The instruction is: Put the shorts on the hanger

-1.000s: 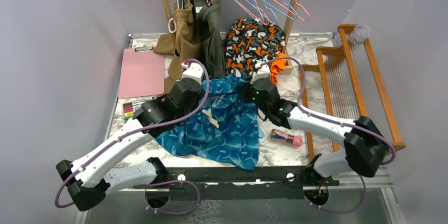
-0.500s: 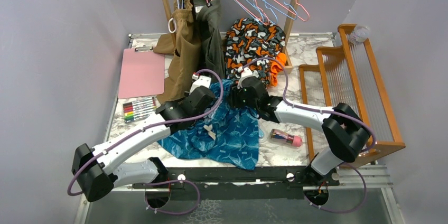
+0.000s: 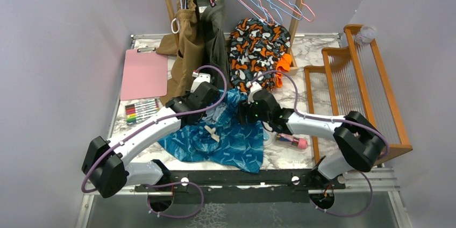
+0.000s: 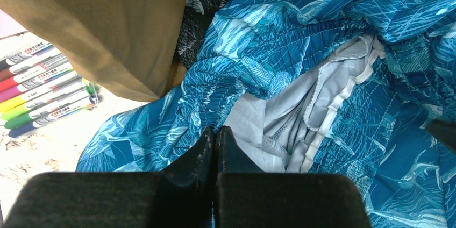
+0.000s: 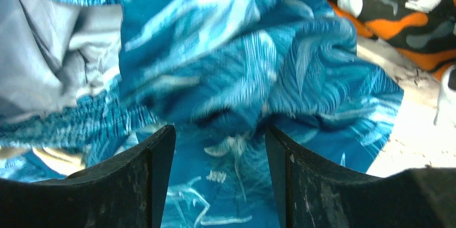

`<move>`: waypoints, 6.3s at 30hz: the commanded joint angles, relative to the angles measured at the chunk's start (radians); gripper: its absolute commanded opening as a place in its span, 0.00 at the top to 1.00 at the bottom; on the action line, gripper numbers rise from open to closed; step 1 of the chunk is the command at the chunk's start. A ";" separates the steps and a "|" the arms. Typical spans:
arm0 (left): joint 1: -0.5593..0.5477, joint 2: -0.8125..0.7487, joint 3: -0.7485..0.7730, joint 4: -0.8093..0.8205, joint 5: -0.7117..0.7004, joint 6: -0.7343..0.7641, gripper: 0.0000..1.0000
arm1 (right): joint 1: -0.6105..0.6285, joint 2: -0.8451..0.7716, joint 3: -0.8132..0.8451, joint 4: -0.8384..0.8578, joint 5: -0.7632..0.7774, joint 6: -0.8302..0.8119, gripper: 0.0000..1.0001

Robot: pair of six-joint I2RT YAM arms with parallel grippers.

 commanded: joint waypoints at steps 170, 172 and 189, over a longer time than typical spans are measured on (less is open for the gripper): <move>0.105 -0.481 0.145 0.007 0.125 0.090 1.00 | 0.072 0.014 0.112 -0.010 0.011 0.183 0.82; 0.105 -0.501 0.146 -0.007 0.140 0.100 1.00 | 0.072 -0.061 0.123 -0.098 0.001 0.155 0.98; 0.105 -0.711 -0.058 0.138 0.597 0.170 1.00 | 0.072 -0.451 0.621 -1.090 -0.487 0.136 0.99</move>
